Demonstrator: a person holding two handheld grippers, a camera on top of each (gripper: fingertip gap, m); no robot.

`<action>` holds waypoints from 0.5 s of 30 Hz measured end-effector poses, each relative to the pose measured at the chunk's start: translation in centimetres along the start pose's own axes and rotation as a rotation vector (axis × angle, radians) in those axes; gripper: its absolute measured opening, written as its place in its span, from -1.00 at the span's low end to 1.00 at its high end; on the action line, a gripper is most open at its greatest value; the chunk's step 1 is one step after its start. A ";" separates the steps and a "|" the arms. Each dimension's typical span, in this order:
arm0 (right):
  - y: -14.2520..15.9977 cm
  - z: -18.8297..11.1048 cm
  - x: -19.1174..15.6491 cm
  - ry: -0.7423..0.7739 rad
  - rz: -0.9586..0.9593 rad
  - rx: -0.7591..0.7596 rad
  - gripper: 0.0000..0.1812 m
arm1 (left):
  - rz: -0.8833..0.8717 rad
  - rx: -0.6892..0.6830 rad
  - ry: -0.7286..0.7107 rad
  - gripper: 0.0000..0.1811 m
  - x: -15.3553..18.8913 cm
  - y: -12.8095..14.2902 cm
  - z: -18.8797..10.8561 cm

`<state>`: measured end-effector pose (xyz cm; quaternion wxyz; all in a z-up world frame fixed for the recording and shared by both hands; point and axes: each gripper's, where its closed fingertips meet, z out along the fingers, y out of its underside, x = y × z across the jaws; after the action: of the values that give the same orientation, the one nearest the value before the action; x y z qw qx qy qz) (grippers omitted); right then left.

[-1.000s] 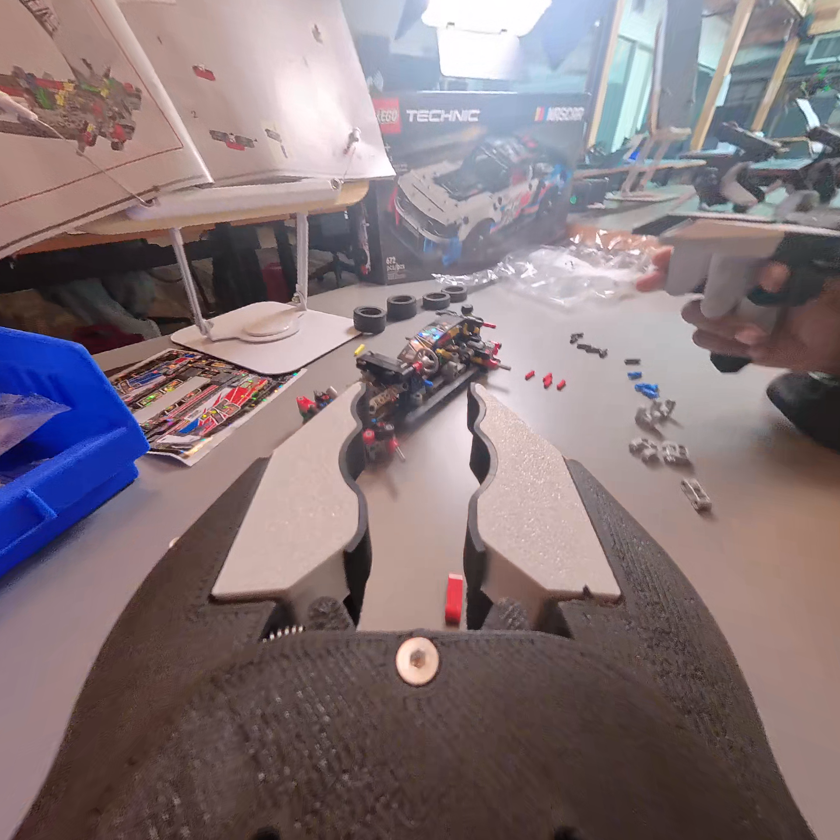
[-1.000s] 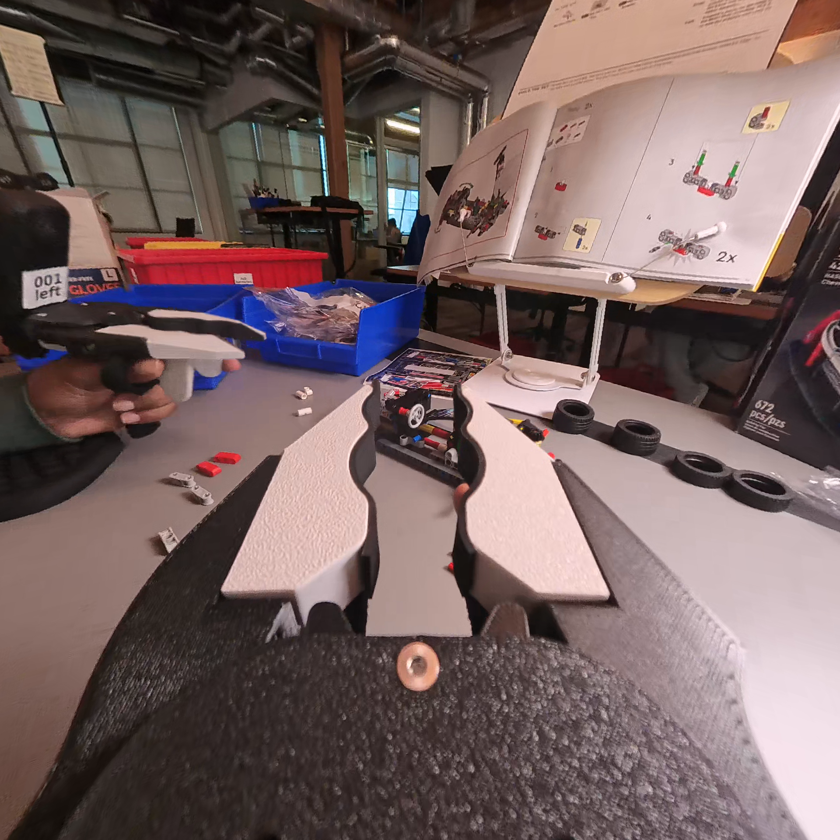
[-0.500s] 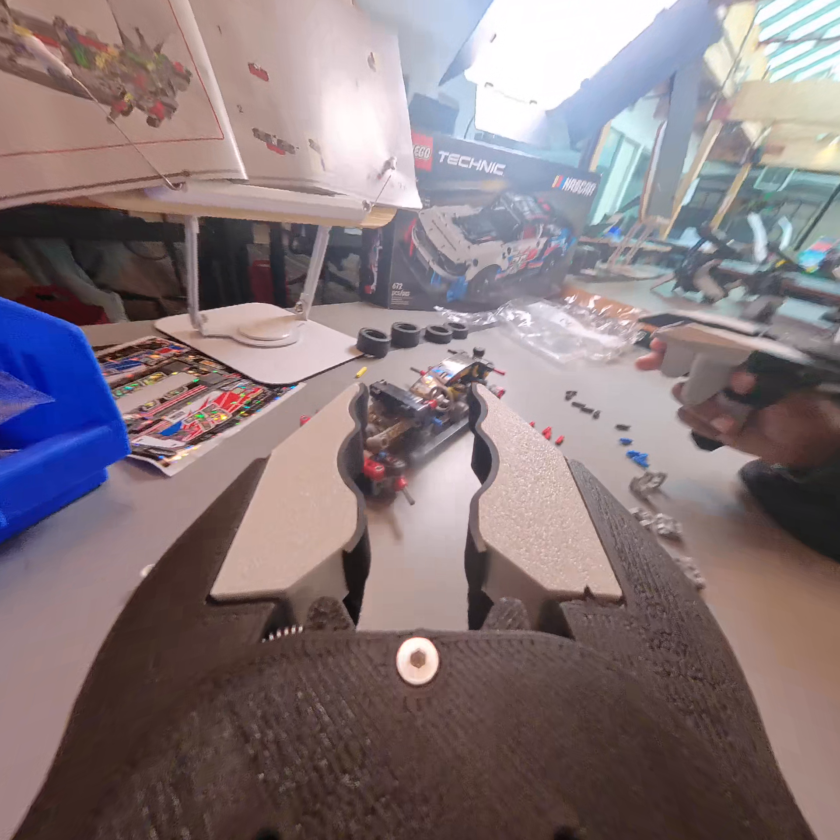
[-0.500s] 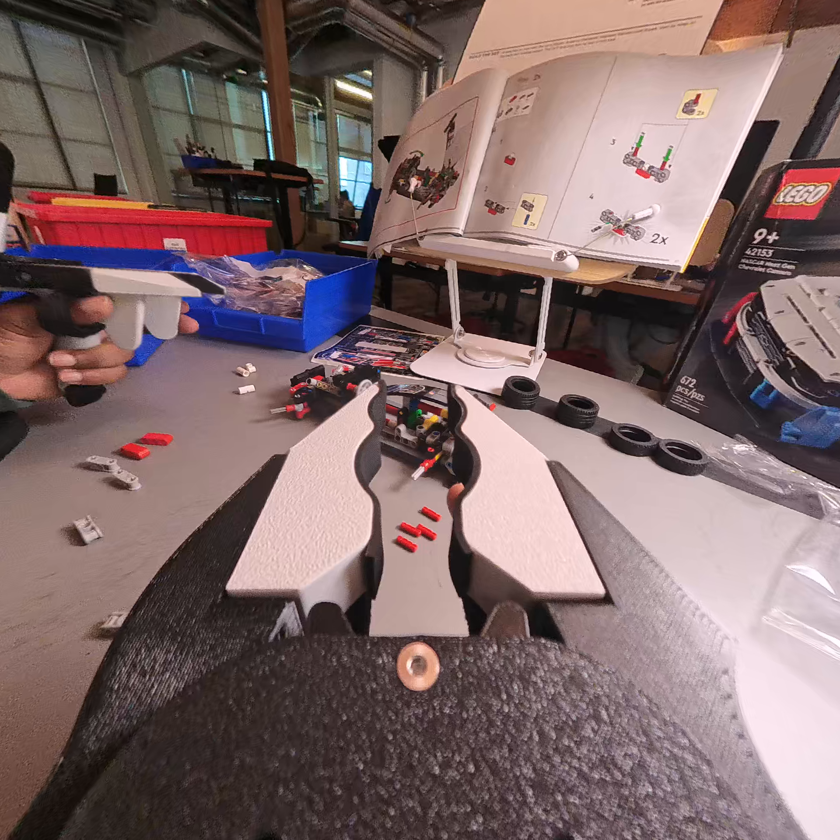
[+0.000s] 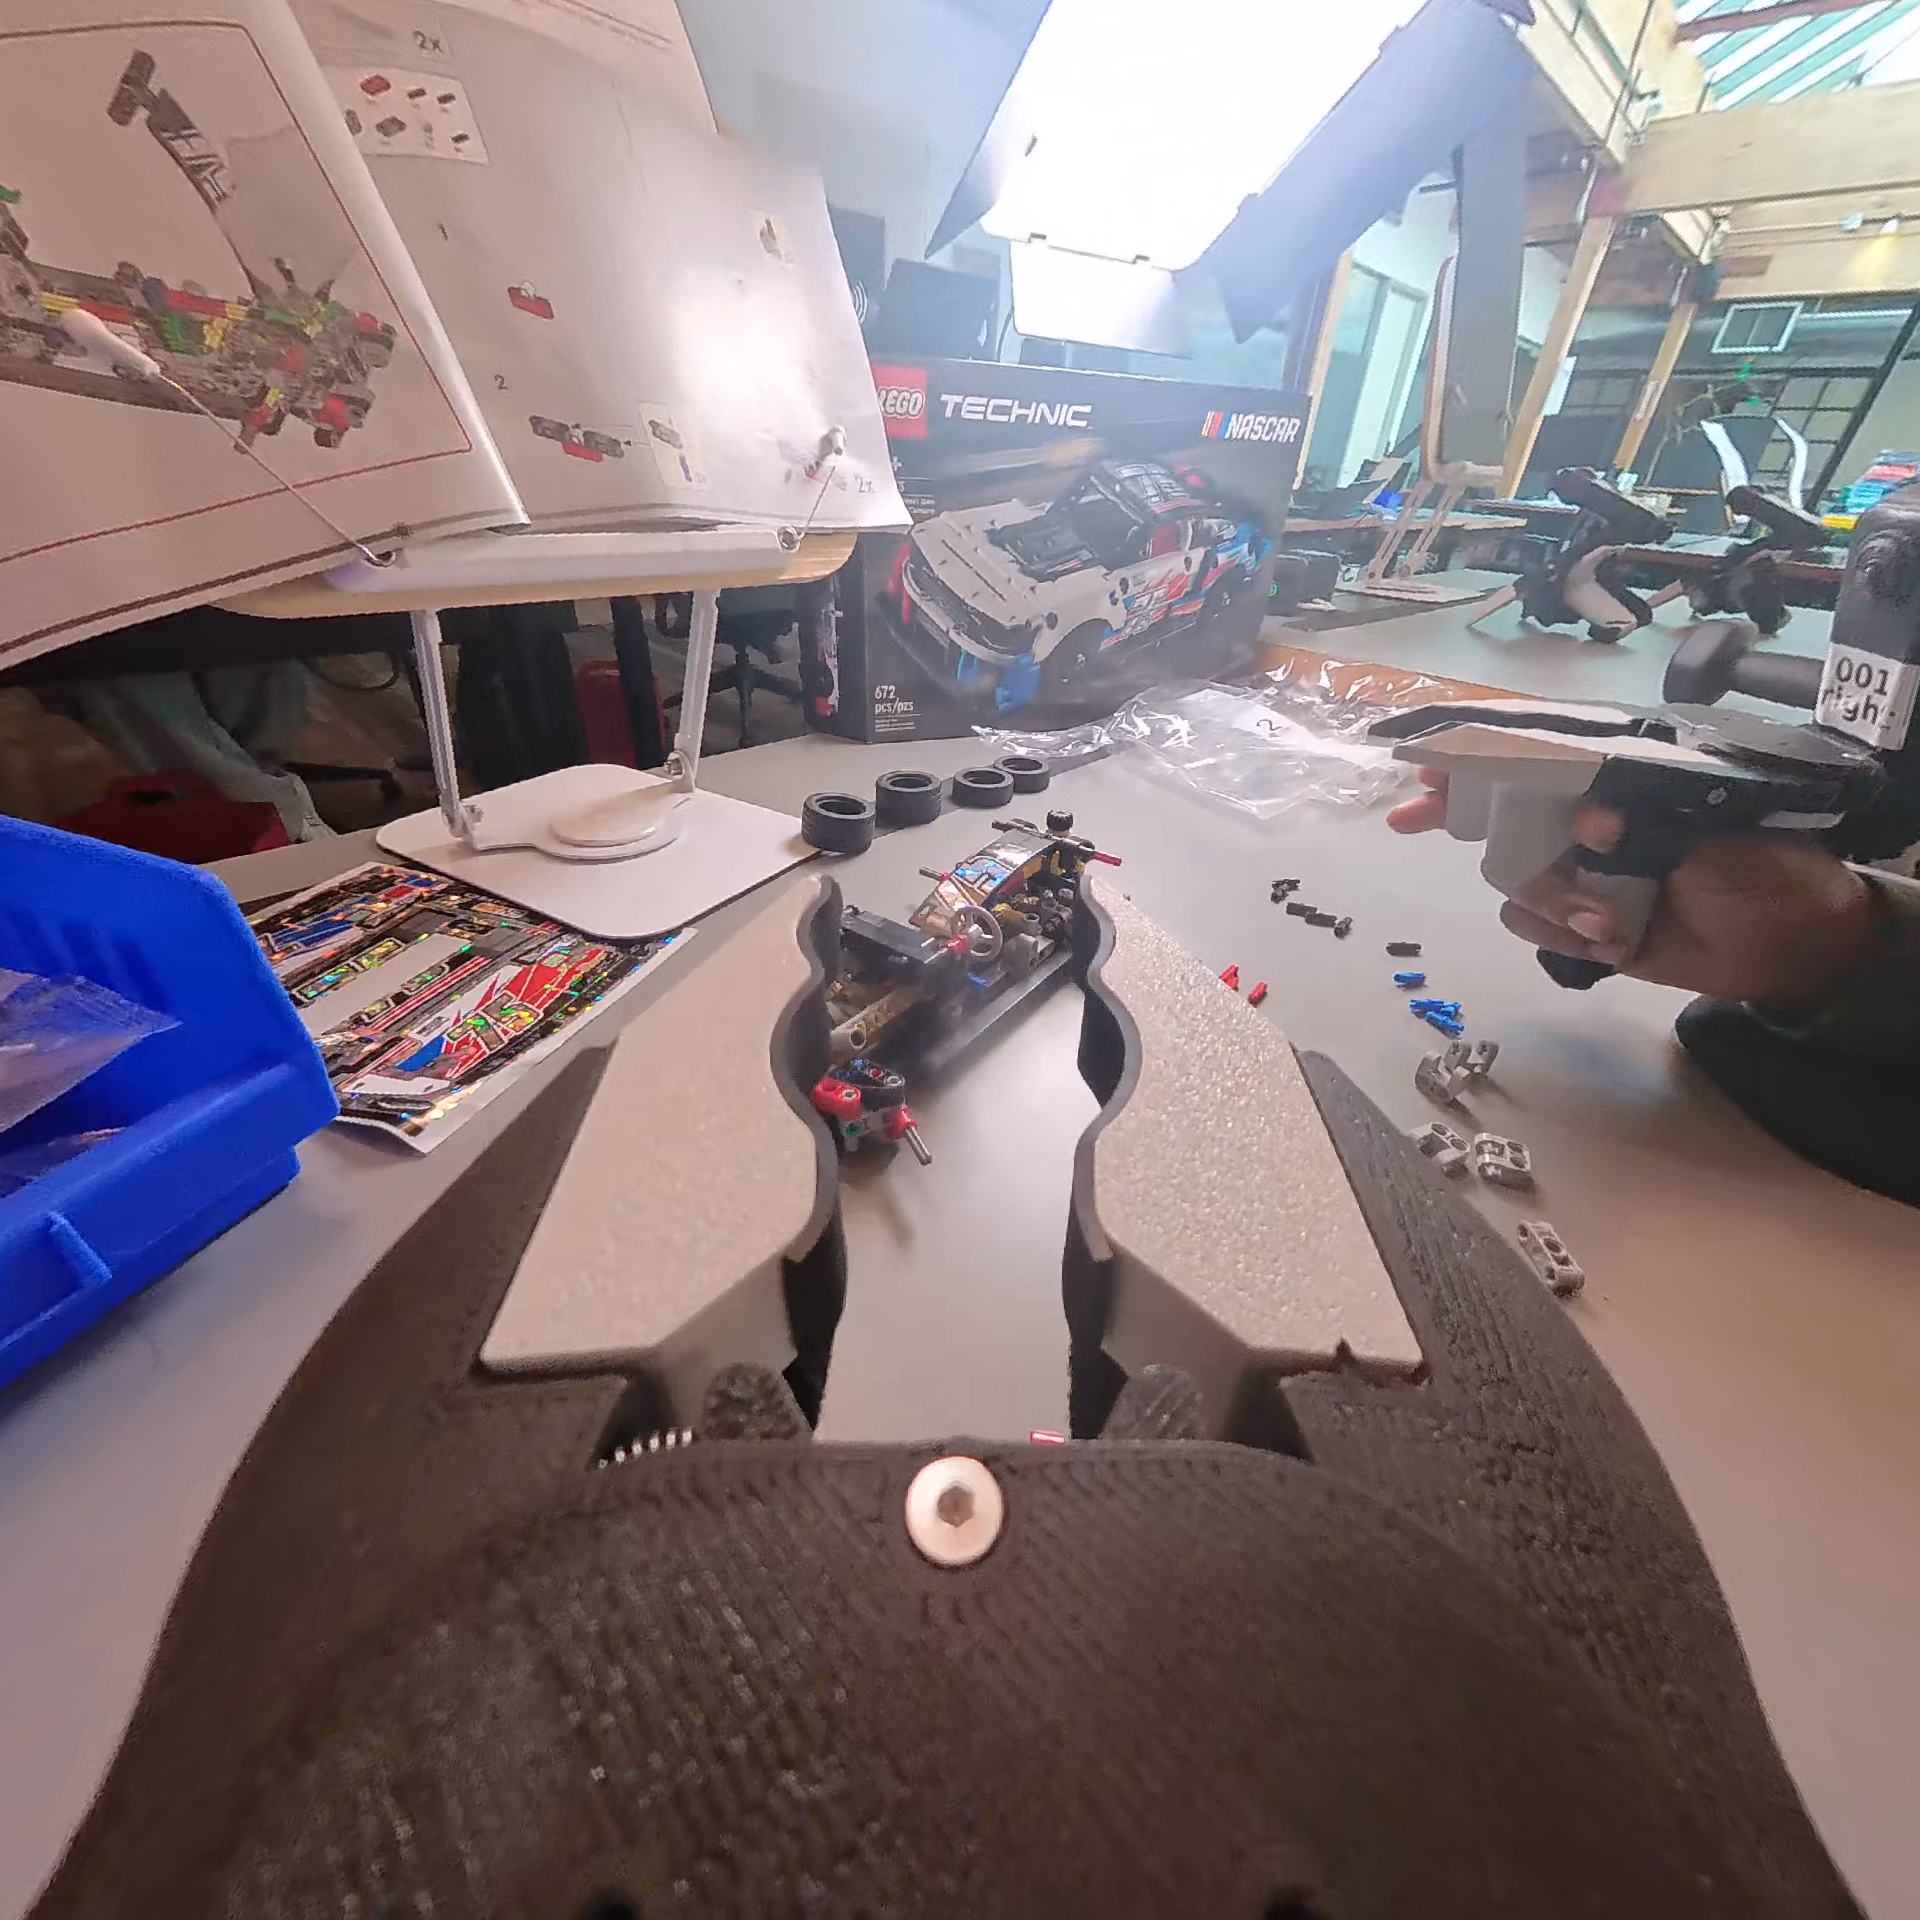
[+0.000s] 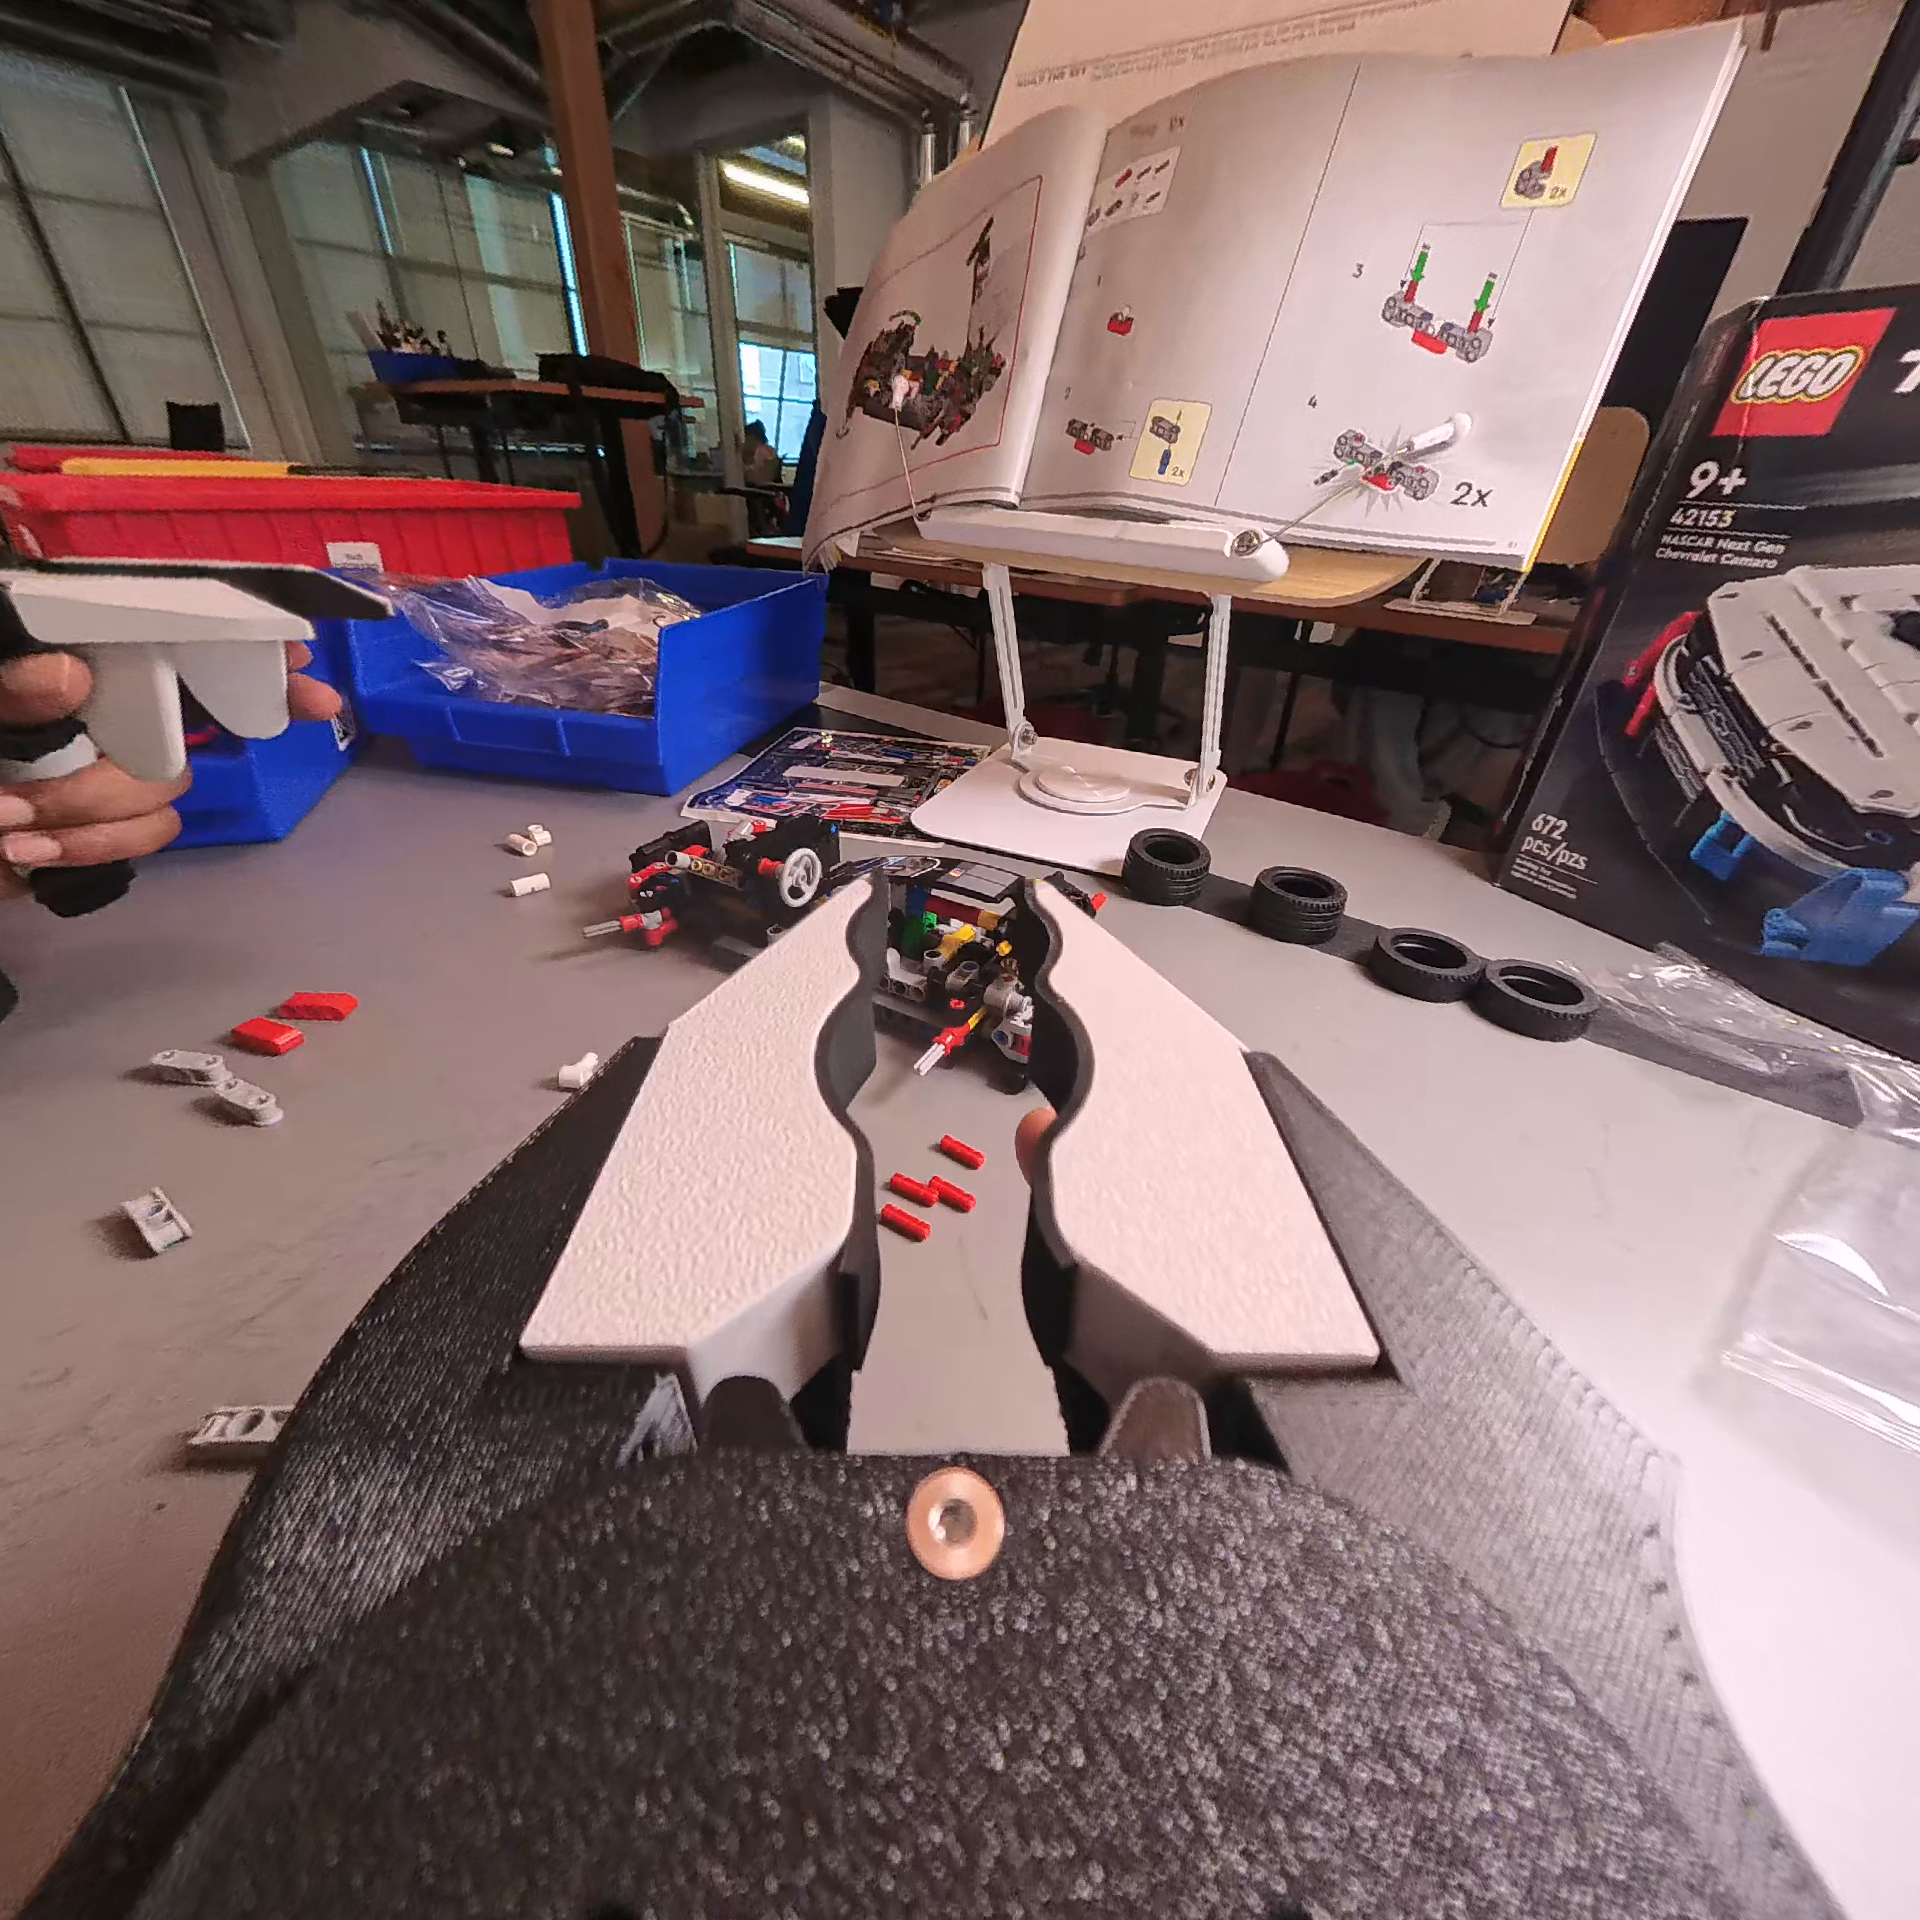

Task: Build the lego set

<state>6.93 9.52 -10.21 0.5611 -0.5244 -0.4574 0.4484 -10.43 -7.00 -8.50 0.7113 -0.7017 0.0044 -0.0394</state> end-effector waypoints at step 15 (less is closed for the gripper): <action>0.9 0.5 -0.1 -0.012 0.011 -0.031 -0.76 | -0.023 -0.007 -0.017 -0.54 -0.9 0.4 -1.1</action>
<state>6.38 9.53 -11.12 0.5478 -0.5326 -0.4647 0.4476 -11.40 -8.01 -8.94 0.7085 -0.7045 -0.0096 -0.0414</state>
